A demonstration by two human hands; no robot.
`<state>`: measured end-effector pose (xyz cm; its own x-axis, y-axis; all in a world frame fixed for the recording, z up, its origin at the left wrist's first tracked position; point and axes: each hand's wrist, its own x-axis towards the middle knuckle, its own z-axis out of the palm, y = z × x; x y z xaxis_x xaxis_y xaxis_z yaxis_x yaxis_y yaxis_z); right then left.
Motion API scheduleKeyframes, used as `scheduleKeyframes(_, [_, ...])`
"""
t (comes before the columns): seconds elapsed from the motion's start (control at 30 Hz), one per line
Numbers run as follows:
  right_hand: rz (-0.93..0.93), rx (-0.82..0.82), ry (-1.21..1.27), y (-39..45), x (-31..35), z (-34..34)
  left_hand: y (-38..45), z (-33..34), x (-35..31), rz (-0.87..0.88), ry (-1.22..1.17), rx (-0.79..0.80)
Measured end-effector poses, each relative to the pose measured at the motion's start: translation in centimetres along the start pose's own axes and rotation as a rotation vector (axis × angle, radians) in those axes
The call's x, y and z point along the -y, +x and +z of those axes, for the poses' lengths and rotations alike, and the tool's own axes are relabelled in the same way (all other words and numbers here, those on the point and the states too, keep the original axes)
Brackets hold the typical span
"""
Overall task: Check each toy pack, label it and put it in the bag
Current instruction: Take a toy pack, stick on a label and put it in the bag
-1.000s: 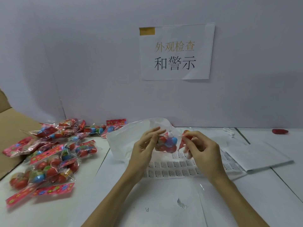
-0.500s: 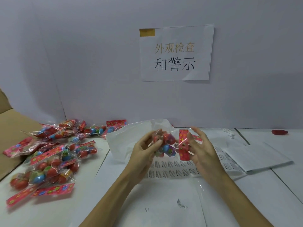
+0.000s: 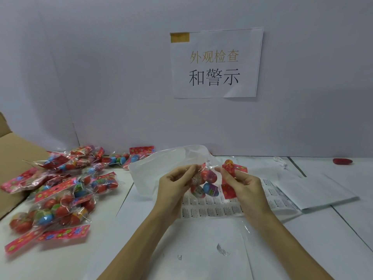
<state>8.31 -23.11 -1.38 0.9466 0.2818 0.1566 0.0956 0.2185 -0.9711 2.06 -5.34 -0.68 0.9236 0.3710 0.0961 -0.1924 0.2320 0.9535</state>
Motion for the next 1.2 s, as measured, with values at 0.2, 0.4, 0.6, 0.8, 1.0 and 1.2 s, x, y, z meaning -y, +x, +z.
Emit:
scheduleKeyframes(0.2, [-0.225, -0.056, -0.267, -0.1, -0.2, -0.5, 0.2, -0.3, 0.4, 0.174, 0.065, -0.060])
scheduleKeyframes(0.4, [-0.213, 0.062, -0.018, 0.4, 0.6, -1.1, 0.1, 0.1, 0.4, 0.081, -0.061, 0.155])
scheduleKeyframes(0.6, [-0.025, 0.331, 0.180, 0.5, 0.7, -1.4, 0.0, 0.1, 0.6, 0.054, 0.006, 0.099])
scheduleKeyframes(0.8, [0.030, 0.226, 0.029, 0.2, 0.8, -0.8, -0.3, 0.2, 0.6, 0.174, 0.139, 0.062])
scheduleKeyframes(1.0, [-0.077, 0.080, -0.162, 0.6, 0.5, -1.4, 0.0, -0.2, -0.3, 0.122, 0.077, 0.140])
scheduleKeyframes(1.2, [-0.051, 0.129, -0.232, 0.6, 0.6, -1.7, 0.1, -0.9, -0.1, 0.031, 0.078, 0.228])
